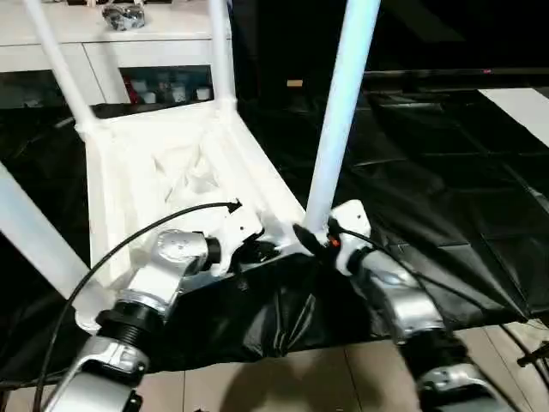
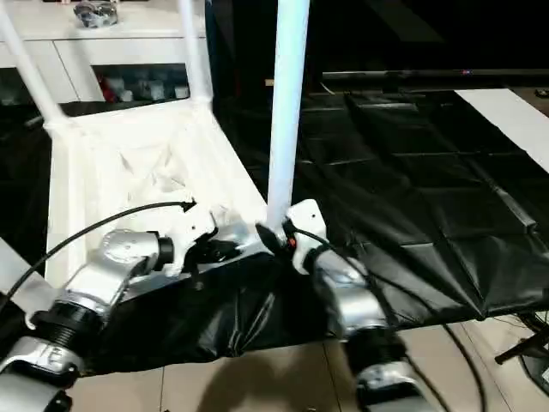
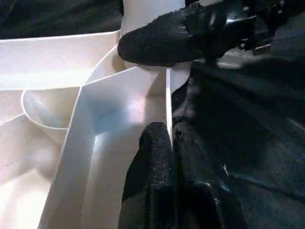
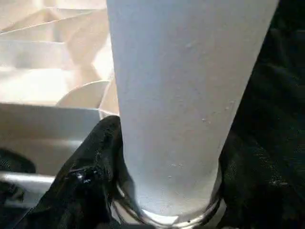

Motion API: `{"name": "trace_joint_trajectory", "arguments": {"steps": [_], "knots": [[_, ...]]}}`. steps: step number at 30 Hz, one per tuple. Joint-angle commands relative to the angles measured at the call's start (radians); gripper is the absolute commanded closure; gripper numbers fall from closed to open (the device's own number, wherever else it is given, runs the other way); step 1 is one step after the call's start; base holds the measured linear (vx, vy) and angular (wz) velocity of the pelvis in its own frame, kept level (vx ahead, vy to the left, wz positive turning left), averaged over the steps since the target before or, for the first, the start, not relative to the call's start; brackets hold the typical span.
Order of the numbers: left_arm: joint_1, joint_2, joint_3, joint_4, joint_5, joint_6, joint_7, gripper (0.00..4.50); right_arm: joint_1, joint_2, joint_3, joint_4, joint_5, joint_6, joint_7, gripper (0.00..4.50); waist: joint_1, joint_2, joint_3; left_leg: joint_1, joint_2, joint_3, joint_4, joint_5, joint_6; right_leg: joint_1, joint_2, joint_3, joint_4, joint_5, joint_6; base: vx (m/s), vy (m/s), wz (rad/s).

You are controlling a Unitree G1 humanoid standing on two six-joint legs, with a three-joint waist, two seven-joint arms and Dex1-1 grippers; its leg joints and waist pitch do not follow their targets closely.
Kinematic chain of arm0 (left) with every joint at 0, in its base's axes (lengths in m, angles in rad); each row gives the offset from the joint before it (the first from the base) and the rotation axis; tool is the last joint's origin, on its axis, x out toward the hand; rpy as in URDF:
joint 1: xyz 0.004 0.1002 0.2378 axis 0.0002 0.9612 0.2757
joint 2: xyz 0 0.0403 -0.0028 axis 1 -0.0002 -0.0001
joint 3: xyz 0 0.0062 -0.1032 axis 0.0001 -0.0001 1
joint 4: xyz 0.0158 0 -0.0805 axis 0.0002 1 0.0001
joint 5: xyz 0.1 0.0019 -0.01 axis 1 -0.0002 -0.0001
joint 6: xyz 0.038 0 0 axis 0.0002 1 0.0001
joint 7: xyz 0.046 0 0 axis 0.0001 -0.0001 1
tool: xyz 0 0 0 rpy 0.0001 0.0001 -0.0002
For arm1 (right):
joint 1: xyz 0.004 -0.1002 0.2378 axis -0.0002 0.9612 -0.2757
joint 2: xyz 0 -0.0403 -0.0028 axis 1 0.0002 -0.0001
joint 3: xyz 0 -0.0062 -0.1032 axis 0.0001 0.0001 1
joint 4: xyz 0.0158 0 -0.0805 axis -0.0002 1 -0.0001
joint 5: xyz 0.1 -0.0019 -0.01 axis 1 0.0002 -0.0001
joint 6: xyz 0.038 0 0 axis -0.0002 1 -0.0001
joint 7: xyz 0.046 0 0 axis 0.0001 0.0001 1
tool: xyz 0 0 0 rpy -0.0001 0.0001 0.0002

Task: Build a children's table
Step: Rotate leg to tighten

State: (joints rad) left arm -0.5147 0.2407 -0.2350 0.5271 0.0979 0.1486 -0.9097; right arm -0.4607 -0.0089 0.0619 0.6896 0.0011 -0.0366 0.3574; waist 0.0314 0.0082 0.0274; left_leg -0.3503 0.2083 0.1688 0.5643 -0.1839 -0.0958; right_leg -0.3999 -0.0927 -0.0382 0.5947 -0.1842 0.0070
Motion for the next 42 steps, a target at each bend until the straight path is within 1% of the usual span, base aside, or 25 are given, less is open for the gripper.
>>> {"name": "trace_joint_trajectory", "arguments": {"steps": [1,2,3,4,5,6,8,9,10,12,13,14,16,17,18,19,20,21,24,26,28,29,33,37,42], "knots": [[-0.003,-0.117,-0.11,-0.046,-0.014,-0.017,-0.037,4.5,-0.026,0.076,0.08,0.063,-0.054,0.01,-0.01,1.17,-0.002,0.006,-0.036,-0.002,0.005,-0.001,-0.078,-0.392,-0.013,0.028,-0.029,0.02,-0.092,-0.409,-0.137,0.0,0.0,0.0],[-0.003,-0.117,-0.11,-0.046,-0.014,-0.017,-0.037,4.5,-0.026,0.076,0.08,0.063,-0.054,0.01,-0.01,1.17,0.0,0.008,-0.037,0.0,0.005,0.0,-0.077,-0.39,-0.01,0.025,-0.03,0.021,-0.094,-0.413,-0.136,0.0,0.0,0.0],[0.005,-0.098,-0.103,-0.057,-0.018,-0.023,-0.051,4.5,-0.016,0.051,0.07,0.046,-0.036,0.003,0.01,1.11,0.004,0.011,-0.04,0.003,0.008,0.001,-0.075,-0.38,-0.007,0.026,-0.03,0.023,-0.093,-0.378,-0.144,0.0,0.0,0.0],[0.011,-0.076,-0.093,-0.063,-0.025,-0.031,-0.064,4.5,-0.001,0.022,0.069,0.024,-0.031,-0.01,0.032,0.97,0.006,0.01,-0.042,0.004,0.009,0.002,-0.074,-0.369,-0.005,0.025,-0.029,0.025,-0.09,-0.343,-0.153,0.0,0.0,0.0],[0.011,-0.076,-0.093,-0.063,-0.025,-0.031,-0.064,4.5,-0.001,0.022,0.069,0.024,-0.031,-0.01,0.032,0.97,0.007,0.01,-0.043,0.004,0.009,0.006,-0.072,-0.349,0.004,0.026,-0.024,0.026,-0.083,-0.271,-0.173,0.0,0.0,0.0],[0.016,-0.065,-0.087,-0.07,-0.035,-0.032,-0.075,4.5,0.006,0.009,0.064,0.011,-0.025,-0.009,0.042,0.7,0.008,0.01,-0.043,0.002,0.008,0.007,-0.071,-0.339,0.009,0.028,-0.024,0.025,-0.081,-0.25,-0.181,0.0,0.0,0.0],[0.029,-0.033,-0.075,-0.088,-0.053,-0.032,-0.108,4.5,0.023,-0.03,0.047,-0.017,-0.008,0.001,0.073,0.61,0.013,0.007,-0.049,-0.008,0.008,0.007,-0.067,-0.259,0.028,0.042,-0.025,0.024,-0.067,-0.139,-0.206,0.035,0.001,0.02],[0.03,-0.029,-0.074,-0.089,-0.055,-0.033,-0.112,4.5,0.024,-0.034,0.045,-0.019,-0.008,0.001,0.076,0.61,0.014,0.01,-0.052,-0.01,0.008,0.008,-0.063,-0.213,0.038,0.045,-0.025,0.023,-0.058,-0.069,-0.222,0.05,0.003,-0.01],[0.036,-0.016,-0.07,-0.096,-0.06,-0.035,-0.126,4.5,0.029,-0.05,0.039,-0.027,-0.004,0.002,0.089,0.36,0.014,0.01,-0.053,-0.011,0.008,0.007,-0.061,-0.194,0.043,0.048,-0.024,0.022,-0.055,-0.037,-0.229,0.0,0.0,0.0],[0.045,0.012,-0.06,-0.103,-0.067,-0.038,-0.151,4.5,0.035,-0.083,0.031,-0.037,0.006,-0.003,0.136,0.23,0.015,0.01,-0.054,-0.012,0.006,0.009,-0.056,-0.163,0.061,0.05,-0.023,0.021,-0.05,0.017,-0.245,0.0,0.0,0.0],[0.045,0.012,-0.06,-0.103,-0.067,-0.038,-0.151,4.5,0.035,-0.083,0.031,-0.037,0.006,-0.003,0.136,0.18,0.016,0.005,-0.054,-0.011,0.006,0.01,-0.055,-0.155,0.072,0.052,-0.025,0.021,-0.048,0.021,-0.253,0.0,0.0,0.0],[0.047,0.032,-0.049,-0.097,-0.071,-0.045,-0.174,4.5,0.039,-0.116,0.036,-0.046,0.02,-0.012,0.21,0.18,0.017,0.003,-0.052,-0.01,0.006,0.012,-0.055,-0.167,0.082,0.051,-0.026,0.02,-0.051,-0.002,-0.255,0.0,0.0,0.0],[0.047,0.062,-0.038,-0.084,-0.077,-0.06,-0.212,4.5,0.047,-0.17,0.053,-0.068,0.046,-0.019,0.351,0.18,0.019,0.004,-0.048,-0.008,0.009,0.013,-0.057,-0.193,0.084,0.049,-0.027,0.021,-0.057,-0.052,-0.252,0.0,0.0,0.0],[0.045,0.071,-0.035,-0.08,-0.079,-0.064,-0.225,4.5,0.049,-0.185,0.062,-0.079,0.058,-0.015,0.404,0.18,0.024,0.009,-0.047,-0.004,0.011,0.013,-0.058,-0.214,0.08,0.046,-0.028,0.022,-0.059,-0.083,-0.25,0.0,0.0,0.0],[0.044,0.077,-0.034,-0.077,-0.08,-0.067,-0.232,4.5,0.05,-0.195,0.067,-0.086,0.065,-0.012,0.438,0.18,0.023,0.008,-0.046,-0.004,0.01,0.014,-0.058,-0.227,0.083,0.045,-0.025,0.022,-0.061,-0.094,-0.249,0.0,0.0,0.0],[0.04,0.091,-0.033,-0.072,-0.087,-0.069,-0.253,4.5,0.052,-0.218,0.083,-0.103,0.084,-0.002,0.521,0.18,0.028,0.009,-0.045,-0.003,0.012,0.014,-0.06,-0.24,0.078,0.045,-0.025,0.022,-0.061,-0.107,-0.246,0.0,0.0,0.0],[0.036,0.11,-0.033,-0.065,-0.095,-0.074,-0.282,4.5,0.048,-0.242,0.102,-0.116,0.105,0.006,0.614,0.18,0.03,0.007,-0.046,-0.005,0.012,0.013,-0.06,-0.24,0.075,0.049,-0.025,0.02,-0.059,-0.112,-0.245,0.0,0.0,0.0],[0.034,0.119,-0.035,-0.063,-0.099,-0.078,-0.293,4.5,0.045,-0.25,0.109,-0.12,0.116,0.013,0.648,0.18,0.032,0.008,-0.045,-0.007,0.014,0.013,-0.061,-0.238,0.075,0.048,-0.026,0.02,-0.058,-0.109,-0.247,0.0,0.0,0.0],[0.03,0.134,-0.04,-0.057,-0.105,-0.081,-0.315,4.5,0.036,-0.264,0.124,-0.12,0.125,0.01,0.708,0.53,0.035,0.008,-0.046,-0.006,0.015,0.014,-0.059,-0.232,0.069,0.046,-0.027,0.019,-0.056,-0.11,-0.251,0.0,0.0,0.0],[0.02,0.15,-0.042,-0.035,-0.105,-0.096,-0.335,4.5,0.022,-0.284,0.149,-0.112,0.128,0.006,0.788,0.58,0.038,0.001,-0.047,-0.007,0.014,0.014,-0.058,-0.217,0.071,0.047,-0.027,0.019,-0.055,-0.115,-0.252,0.0,0.0,0.0],[0.013,0.157,-0.042,-0.022,-0.102,-0.104,-0.348,4.5,0.014,-0.294,0.162,-0.108,0.125,0.005,0.825,0.86,0.041,0.002,-0.048,-0.007,0.015,0.015,-0.056,-0.198,0.074,0.047,-0.028,0.02,-0.052,-0.092,-0.257,0.0,0.0,0.0],[0.008,0.16,-0.043,-0.017,-0.102,-0.107,-0.354,4.5,0.01,-0.297,0.165,-0.104,0.125,0.005,0.841,0.95,0.045,-0.002,-0.049,-0.007,0.015,0.015,-0.055,-0.186,0.077,0.047,-0.028,0.019,-0.05,-0.079,-0.259,0.0,0.0,0.0],[-0.003,0.171,-0.047,0.002,-0.105,-0.117,-0.372,4.5,-0.011,-0.302,0.171,-0.085,0.13,0.003,0.881,1.17,0.055,-0.001,-0.049,-0.005,0.015,0.017,-0.053,-0.174,0.079,0.045,-0.029,0.02,-0.048,-0.076,-0.263,0.0,0.0,0.0],[-0.008,0.173,-0.048,0.012,-0.107,-0.122,-0.383,4.5,-0.021,-0.305,0.177,-0.077,0.132,0.006,0.911,1.57,0.06,-0.001,-0.05,-0.004,0.015,0.017,-0.053,-0.169,0.076,0.046,-0.029,0.019,-0.047,-0.069,-0.265,0.0,0.0,0.0],[-0.014,0.177,-0.052,0.026,-0.11,-0.13,-0.398,4.5,-0.019,-0.305,0.181,-0.074,0.131,0.005,0.936,1.86,0.061,-0.002,-0.051,-0.005,0.015,0.017,-0.052,-0.165,0.076,0.047,-0.03,0.019,-0.046,-0.065,-0.264,0.0,0.0,0.0]]}}
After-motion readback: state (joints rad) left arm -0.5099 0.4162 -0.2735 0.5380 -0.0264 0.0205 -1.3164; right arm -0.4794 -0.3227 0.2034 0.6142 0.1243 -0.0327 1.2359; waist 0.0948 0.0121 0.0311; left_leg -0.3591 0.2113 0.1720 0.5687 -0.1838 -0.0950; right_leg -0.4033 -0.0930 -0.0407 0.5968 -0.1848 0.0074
